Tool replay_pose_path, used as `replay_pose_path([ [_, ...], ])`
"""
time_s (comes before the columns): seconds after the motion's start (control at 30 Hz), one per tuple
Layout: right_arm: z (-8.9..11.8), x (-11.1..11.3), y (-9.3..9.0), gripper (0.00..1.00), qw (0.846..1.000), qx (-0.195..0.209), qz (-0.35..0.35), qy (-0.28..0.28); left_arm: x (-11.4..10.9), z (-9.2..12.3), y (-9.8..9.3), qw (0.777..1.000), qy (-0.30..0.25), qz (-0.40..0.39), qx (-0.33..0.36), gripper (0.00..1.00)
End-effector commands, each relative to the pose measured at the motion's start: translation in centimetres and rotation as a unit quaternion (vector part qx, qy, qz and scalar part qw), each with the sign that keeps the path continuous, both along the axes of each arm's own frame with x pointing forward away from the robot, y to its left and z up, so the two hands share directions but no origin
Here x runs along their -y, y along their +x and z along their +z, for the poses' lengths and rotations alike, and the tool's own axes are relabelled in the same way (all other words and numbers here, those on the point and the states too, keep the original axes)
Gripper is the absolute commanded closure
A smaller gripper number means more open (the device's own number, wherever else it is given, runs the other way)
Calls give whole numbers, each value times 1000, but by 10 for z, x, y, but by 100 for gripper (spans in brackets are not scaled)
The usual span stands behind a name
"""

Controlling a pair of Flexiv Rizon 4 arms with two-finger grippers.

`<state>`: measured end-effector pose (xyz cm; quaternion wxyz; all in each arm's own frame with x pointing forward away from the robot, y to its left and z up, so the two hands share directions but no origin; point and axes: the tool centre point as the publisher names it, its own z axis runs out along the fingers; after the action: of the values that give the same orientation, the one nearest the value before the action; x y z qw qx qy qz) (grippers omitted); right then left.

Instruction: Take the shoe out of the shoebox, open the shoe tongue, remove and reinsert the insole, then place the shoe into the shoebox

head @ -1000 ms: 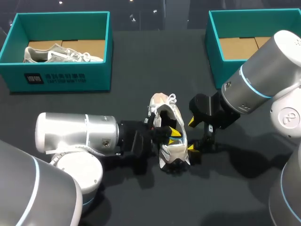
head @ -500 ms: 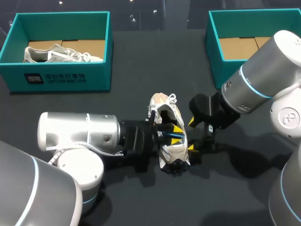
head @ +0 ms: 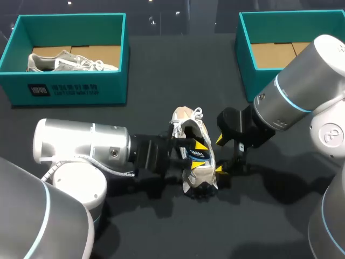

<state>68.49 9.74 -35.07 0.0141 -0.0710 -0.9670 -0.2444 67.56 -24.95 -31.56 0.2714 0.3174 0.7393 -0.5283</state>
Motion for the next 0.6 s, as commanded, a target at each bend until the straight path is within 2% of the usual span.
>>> replay_pose_path([
  [0.03, -1, 0, -1, 0, 1000, 1, 0, 0, -1, 5, 0, 1000, 13, -9, -7, 64],
  [0.3, -1, 0, -1, 0, 1000, 1, 0, 0, -7, 7, -6, 998, 43, -30, -19, 62],
  [0.6, -1, 0, -1, 0, 1000, 1, 0, 0, -18, -7, -1, 994, 100, -34, -26, 61],
])
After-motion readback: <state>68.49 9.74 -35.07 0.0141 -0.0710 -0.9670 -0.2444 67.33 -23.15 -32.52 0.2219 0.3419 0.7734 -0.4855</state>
